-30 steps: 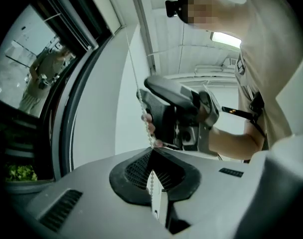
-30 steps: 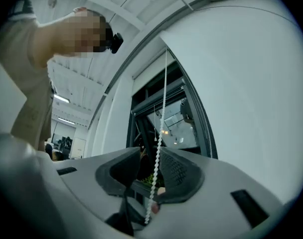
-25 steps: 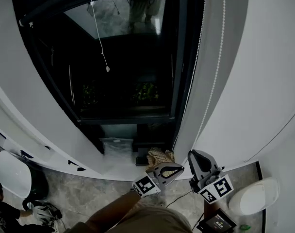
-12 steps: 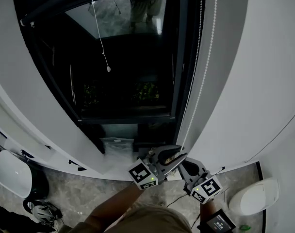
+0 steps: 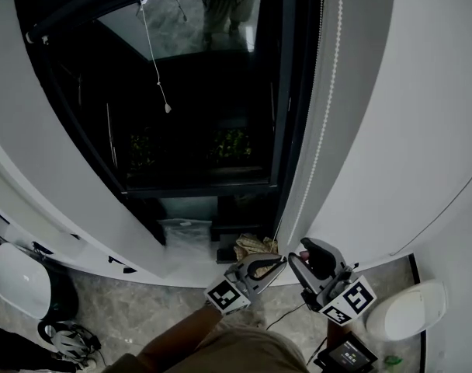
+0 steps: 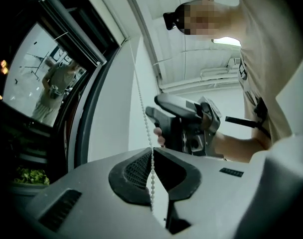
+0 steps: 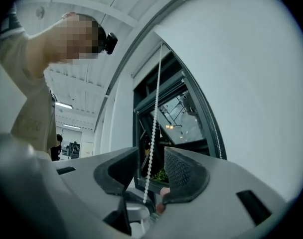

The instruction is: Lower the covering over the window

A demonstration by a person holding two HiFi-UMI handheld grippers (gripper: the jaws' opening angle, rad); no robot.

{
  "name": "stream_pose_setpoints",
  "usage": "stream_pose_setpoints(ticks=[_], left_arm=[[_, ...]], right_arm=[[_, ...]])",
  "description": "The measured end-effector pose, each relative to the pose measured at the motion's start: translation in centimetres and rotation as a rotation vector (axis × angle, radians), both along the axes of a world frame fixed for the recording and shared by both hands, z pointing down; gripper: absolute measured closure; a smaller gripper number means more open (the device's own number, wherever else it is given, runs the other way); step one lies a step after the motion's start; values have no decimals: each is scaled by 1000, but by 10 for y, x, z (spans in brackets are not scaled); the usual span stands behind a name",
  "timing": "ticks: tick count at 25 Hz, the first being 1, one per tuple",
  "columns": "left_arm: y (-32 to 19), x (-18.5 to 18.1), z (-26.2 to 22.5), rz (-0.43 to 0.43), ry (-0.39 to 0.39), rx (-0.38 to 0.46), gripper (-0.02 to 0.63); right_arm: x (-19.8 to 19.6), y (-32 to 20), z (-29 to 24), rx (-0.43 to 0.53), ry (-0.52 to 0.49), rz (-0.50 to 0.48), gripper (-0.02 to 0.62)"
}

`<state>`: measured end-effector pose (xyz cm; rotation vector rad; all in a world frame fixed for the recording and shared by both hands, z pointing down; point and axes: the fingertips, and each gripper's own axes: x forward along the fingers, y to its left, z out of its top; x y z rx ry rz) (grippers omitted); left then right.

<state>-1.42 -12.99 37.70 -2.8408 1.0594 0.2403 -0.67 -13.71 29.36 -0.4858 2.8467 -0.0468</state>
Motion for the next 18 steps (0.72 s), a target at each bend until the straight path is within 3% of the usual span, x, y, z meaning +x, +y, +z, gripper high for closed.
stream_pose_setpoints(ticks=[2, 3, 4, 6, 8, 9, 11, 12, 14, 16, 17, 18], left_arm=[[3, 3, 10, 11, 18, -24, 583], [5, 3, 11, 19, 21, -27, 583], [7, 4, 10, 28, 19, -26, 583], [11, 4, 6, 56, 26, -25, 581], [16, -5, -5, 88, 86, -15, 581], [17, -15, -14, 91, 132, 0, 567], [11, -33, -40, 69, 202, 49, 442], [7, -36, -57, 58, 210, 78, 434], [2, -27, -84, 61, 172, 113, 427], [-5, -11, -93, 65, 88, 91, 428], [-9, -5, -90, 60, 42, 72, 473], [-12, -1, -83, 55, -4, 55, 592]], right_arm=[[-14, 2, 2, 40, 55, 35, 449], [-18, -1, 6, 59, 84, 69, 479], [-19, -4, 8, 68, 101, 99, 571], [-19, -8, 10, 52, 96, 121, 577], [-16, -12, 11, 35, 80, 132, 581], [-16, -14, 16, 26, 84, 132, 581], [-20, -14, 37, -9, 132, 104, 581], [-25, -12, 52, -30, 168, 83, 581], [-34, -5, 79, -66, 215, 48, 581], [-37, 3, 87, -76, 204, 36, 581], [-36, 5, 85, -70, 191, 37, 581], [-33, 6, 82, -61, 179, 40, 581]])
